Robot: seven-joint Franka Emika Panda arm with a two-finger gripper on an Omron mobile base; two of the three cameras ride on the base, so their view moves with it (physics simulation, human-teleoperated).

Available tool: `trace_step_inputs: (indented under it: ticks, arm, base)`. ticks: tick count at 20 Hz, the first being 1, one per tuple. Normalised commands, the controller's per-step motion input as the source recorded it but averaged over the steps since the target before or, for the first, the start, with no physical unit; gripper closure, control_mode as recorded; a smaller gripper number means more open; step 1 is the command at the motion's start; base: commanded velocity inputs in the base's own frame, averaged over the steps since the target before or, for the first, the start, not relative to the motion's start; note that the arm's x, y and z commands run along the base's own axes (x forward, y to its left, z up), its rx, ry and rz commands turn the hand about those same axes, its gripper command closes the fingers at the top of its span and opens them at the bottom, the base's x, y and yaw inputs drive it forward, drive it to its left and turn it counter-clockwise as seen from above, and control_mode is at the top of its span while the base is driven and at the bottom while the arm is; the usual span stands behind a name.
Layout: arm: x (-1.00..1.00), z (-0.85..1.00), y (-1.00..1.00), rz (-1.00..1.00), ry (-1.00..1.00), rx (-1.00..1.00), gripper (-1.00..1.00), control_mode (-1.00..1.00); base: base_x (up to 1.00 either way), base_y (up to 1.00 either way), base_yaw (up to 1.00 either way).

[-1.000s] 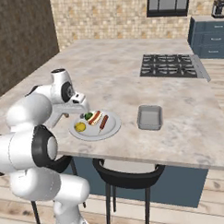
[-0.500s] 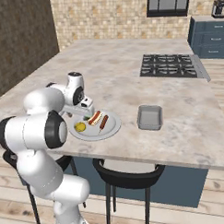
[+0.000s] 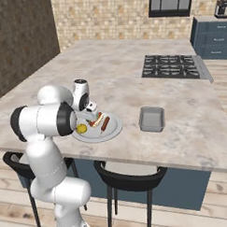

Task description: Place one cooked food and one vegetable from the large plate to each tupperware container.

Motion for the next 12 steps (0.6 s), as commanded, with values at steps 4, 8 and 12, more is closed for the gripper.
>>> trace_step_inputs:
  ticks: [4,8,12]
  arm:
    - [0.10,-0.33,0.25,0.00,0.00,0.00,-1.00,-1.00]
    - [-0.30,-0.01,0.21,-0.01,0.00,-0.02,-1.00,-1.00]
    - [-0.52,0.00,0.00,-0.07,0.00,-0.01,-1.00,-1.00]
  base:
    - [0.00,0.00,0.00]
    - [0.00,0.00,0.00]
    - [0.00,0.00,0.00]
